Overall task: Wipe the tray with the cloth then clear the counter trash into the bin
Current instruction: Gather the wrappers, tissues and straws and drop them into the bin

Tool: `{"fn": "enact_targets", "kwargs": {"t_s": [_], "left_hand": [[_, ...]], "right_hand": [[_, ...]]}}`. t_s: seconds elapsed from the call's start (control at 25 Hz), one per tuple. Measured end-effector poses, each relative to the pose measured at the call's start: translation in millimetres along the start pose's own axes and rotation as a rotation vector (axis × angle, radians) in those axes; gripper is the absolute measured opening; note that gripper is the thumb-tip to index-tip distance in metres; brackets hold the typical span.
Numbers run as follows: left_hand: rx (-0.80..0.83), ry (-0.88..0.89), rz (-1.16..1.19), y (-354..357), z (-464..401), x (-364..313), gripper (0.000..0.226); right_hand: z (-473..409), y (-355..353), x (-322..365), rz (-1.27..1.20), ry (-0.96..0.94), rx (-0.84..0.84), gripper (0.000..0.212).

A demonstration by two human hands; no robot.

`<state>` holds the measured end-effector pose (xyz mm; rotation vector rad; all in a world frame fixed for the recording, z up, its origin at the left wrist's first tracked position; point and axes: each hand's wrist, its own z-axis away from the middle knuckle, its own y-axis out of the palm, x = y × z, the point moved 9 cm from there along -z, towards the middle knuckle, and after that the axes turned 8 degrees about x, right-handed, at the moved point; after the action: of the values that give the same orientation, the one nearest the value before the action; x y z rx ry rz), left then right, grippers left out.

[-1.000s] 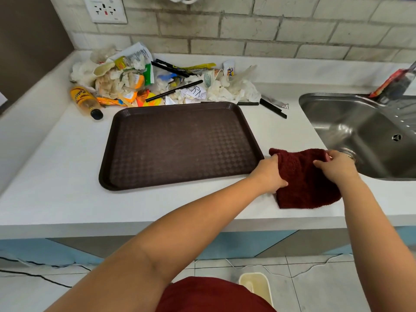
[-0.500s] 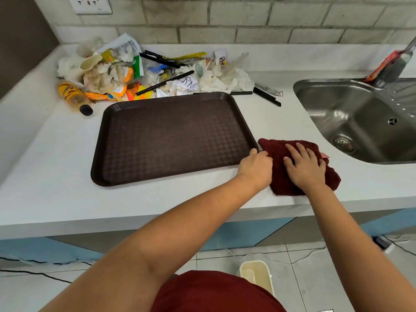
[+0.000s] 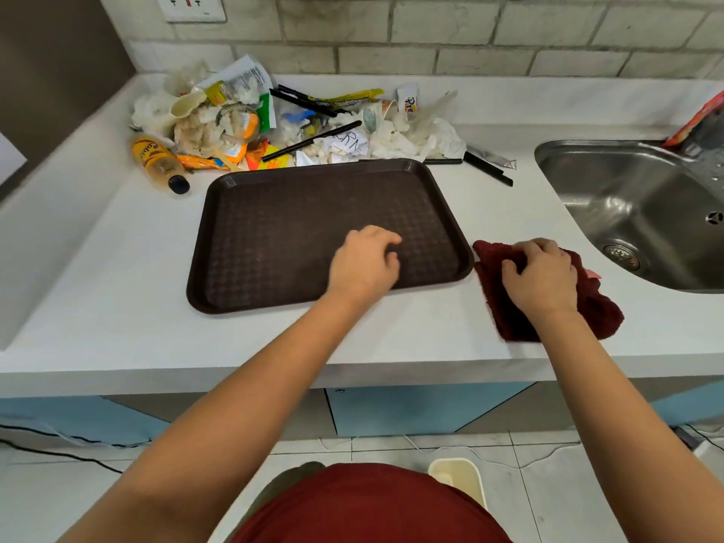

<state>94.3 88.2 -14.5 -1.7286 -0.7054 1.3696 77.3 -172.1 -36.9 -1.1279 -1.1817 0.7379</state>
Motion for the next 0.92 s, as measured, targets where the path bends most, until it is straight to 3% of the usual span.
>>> {"fn": "enact_targets", "kwargs": {"t_s": [0.08, 0.16, 0.36, 0.64, 0.92], "left_hand": [[-0.118, -0.180, -0.047, -33.1, 6.0, 56.6, 0.030], [-0.201, -0.398, -0.097, -60.4, 18.5, 111.1, 0.029], [-0.205, -0.724, -0.118, -90.7, 55.8, 204.7, 0.041], [-0.127, -0.711, 0.092, -97.6, 53.8, 236.5, 0.051], [-0.132, -0.682, 0.114, -111.0, 63.7, 245.9, 0.055]], "right_hand": [[-1.1, -6.8, 40.9, -0.087, -0.122, -0.072, 0.028], [-9.7, -0.3, 75.3, -0.176, -0.177, -0.034, 0.025], [-39.7, 30.0, 108.5, -0.188, -0.094, 0.092, 0.036], [-61.2, 52.0, 103.2, -0.144, 0.061, 0.214, 0.059], [-49.5, 45.4, 88.9, -0.157, 0.190, 0.146, 0.027]]}}
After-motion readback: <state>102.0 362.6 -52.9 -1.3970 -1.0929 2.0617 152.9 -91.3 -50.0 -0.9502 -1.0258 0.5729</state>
